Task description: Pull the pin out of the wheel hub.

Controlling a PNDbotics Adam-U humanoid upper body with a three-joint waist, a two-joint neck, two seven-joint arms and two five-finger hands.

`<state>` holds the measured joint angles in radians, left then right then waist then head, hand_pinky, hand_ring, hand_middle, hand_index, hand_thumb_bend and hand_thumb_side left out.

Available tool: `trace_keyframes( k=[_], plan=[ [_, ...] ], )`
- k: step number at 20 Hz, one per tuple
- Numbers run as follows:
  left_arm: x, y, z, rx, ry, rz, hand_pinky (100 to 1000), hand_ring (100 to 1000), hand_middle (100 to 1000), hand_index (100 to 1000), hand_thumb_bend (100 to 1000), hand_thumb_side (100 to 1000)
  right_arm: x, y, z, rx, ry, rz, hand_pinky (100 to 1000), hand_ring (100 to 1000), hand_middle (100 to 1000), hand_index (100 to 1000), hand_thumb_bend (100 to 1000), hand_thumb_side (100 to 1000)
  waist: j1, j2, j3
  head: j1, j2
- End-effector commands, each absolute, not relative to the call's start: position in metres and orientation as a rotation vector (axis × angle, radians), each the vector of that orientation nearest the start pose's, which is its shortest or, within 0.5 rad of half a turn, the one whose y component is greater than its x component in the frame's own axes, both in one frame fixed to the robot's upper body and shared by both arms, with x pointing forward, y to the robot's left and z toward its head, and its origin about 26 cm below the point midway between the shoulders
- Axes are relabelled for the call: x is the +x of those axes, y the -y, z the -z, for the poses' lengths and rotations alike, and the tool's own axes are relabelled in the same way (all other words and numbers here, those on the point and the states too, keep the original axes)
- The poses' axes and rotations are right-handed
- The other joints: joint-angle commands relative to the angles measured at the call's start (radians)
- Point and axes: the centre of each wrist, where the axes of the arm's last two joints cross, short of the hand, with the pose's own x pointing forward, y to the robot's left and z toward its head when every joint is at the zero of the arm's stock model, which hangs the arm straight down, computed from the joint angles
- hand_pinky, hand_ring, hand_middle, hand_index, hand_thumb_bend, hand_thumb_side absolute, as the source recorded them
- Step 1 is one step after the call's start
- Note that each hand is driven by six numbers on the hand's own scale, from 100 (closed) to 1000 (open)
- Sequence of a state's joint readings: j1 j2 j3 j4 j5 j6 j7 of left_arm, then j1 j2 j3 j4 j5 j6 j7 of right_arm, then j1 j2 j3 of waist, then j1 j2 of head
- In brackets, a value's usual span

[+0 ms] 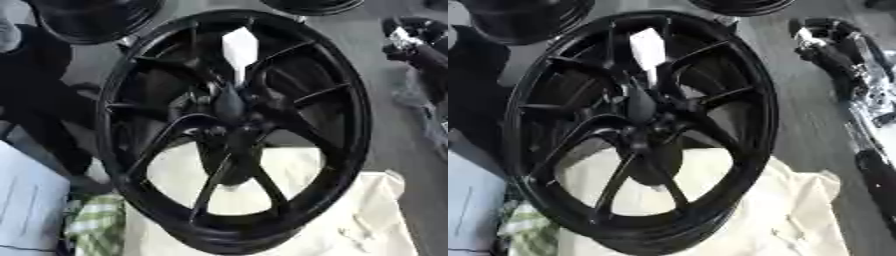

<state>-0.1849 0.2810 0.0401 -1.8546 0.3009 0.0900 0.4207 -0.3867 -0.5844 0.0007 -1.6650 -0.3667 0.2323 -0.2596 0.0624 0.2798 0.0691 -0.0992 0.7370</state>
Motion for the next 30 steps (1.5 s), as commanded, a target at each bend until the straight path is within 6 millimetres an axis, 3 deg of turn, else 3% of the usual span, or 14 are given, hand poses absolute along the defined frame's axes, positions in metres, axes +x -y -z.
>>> trace_keyframes(
  k=[1,8,13,18,21,24,30],
  plan=[
    [0.304,-0.287,-0.143,0.185,1.948,-0.315,784,748,778,774,190,862,0.348,0.334,-0.199,-0.288,1.851,-0.047,730,622,617,730,368,369,-0.005,-0.022,-0.001,-0.001,-0.006],
    [0.304,-0.288,-0.143,0.187,1.946,-0.317,783,749,778,775,189,861,0.349,0.332,-0.208,-0.292,1.875,-0.062,731,625,620,732,371,363,-0.006,-0.022,0.0,0.003,-0.004],
    [0.303,-0.288,-0.141,0.188,1.94,-0.307,783,749,778,775,188,861,0.352,0.316,-0.261,-0.296,2.009,-0.222,739,642,633,742,366,355,-0.008,-0.03,0.003,0.001,0.005],
    [0.302,-0.289,-0.139,0.2,1.929,-0.289,783,748,778,775,185,861,0.35,0.285,-0.326,-0.3,2.131,-0.518,753,668,661,764,377,337,-0.014,-0.042,0.008,-0.012,0.014],
    [0.302,-0.29,-0.137,0.207,1.923,-0.279,783,748,778,775,185,861,0.351,0.265,-0.354,-0.305,2.164,-0.693,762,685,676,775,395,338,-0.018,-0.046,0.011,-0.018,0.016],
    [0.301,-0.291,-0.137,0.212,1.921,-0.269,782,748,778,775,185,861,0.357,0.24,-0.373,-0.318,2.143,-0.903,768,698,686,781,408,357,-0.026,-0.05,0.015,-0.03,0.021],
    [0.301,-0.293,-0.136,0.22,1.916,-0.253,782,748,779,775,184,863,0.371,0.205,-0.392,-0.355,2.089,-1.209,784,723,706,798,450,362,-0.038,-0.051,0.027,-0.041,0.027]
  ],
)
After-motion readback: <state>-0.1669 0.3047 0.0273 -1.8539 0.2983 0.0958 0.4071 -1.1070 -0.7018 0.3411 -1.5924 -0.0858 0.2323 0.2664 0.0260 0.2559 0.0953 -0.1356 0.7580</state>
